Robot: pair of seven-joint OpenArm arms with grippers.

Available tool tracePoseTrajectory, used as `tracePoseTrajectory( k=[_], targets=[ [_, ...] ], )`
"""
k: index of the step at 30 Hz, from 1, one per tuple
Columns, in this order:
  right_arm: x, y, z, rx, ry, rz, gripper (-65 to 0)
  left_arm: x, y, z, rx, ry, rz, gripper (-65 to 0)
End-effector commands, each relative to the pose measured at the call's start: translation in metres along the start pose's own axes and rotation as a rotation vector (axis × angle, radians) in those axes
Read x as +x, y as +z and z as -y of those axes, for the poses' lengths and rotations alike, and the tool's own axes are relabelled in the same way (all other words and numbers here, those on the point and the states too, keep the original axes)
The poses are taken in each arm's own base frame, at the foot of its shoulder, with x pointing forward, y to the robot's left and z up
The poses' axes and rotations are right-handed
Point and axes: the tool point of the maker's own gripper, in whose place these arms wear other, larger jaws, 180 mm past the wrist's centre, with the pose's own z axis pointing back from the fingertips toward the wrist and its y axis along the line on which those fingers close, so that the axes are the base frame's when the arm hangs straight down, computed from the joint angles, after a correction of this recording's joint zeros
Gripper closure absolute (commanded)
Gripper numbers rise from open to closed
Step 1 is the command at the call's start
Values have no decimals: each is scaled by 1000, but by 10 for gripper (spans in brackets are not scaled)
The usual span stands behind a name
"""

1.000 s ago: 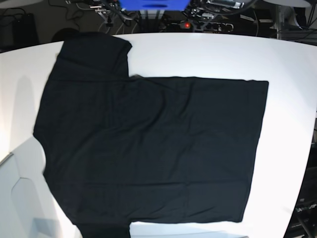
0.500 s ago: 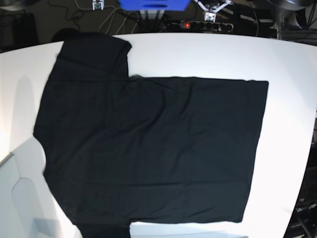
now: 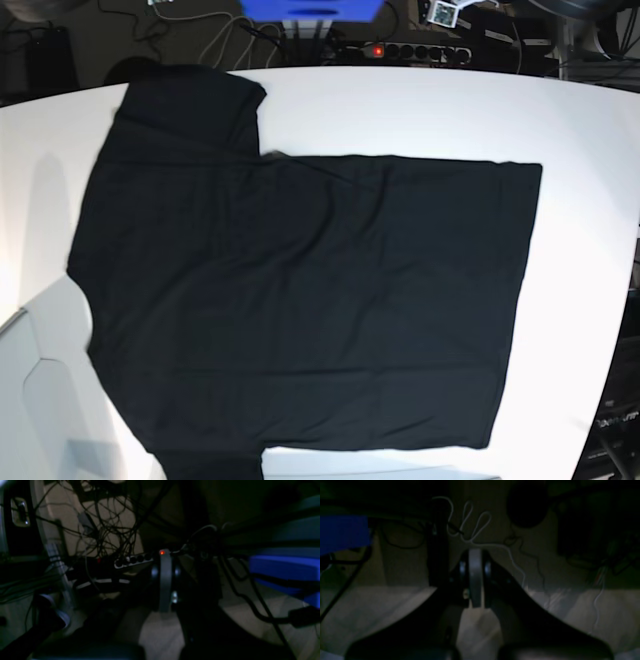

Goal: Fold the T-shirt properly
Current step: 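Move both grippers down to the shoulder corners of the black T-shirt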

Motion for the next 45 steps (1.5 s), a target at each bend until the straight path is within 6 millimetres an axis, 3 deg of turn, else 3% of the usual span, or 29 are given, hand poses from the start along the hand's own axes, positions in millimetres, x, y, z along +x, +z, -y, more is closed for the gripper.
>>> tracePoseTrajectory(
  k=[1, 7, 15, 17, 21, 23, 29, 36, 39, 42, 45],
  targets=[
    [9, 12, 2, -3, -2, 33, 0, 8, 10, 3, -18, -12, 29, 0],
    [78, 40, 28, -69, 14, 204, 0, 63, 26, 2, -24, -25, 166, 0],
    [128, 29, 49, -130, 15, 287, 0, 99, 19, -25, 83, 13, 266, -18],
    [135, 26, 49, -127, 14, 280, 0, 104, 18, -29, 99, 24, 281, -67],
    [146, 17, 30, -18, 56, 286, 0, 115, 14, -39, 126, 21, 315, -260],
    [148, 16, 29, -6, 63, 282, 0, 119, 14, -41, 133, 20, 325, -321],
    [155, 14, 26, -5, 43, 300, 0, 128, 11, -46, 142, 33, 352, -327],
    [161, 11, 24, 0, 42, 314, 0, 148, 18, -118, 241, 251, 439, -330],
    [161, 7, 25, -4, 40, 289, -4, 156, 21, -133, 241, 265, 464, -332],
    [163, 5, 26, -6, 39, 283, -94, 168, 24, -149, 266, 279, 503, -332],
    [165, 5, 25, -5, 40, 290, -223, 162, 21, -178, 335, 324, 497, -333]
  ],
)
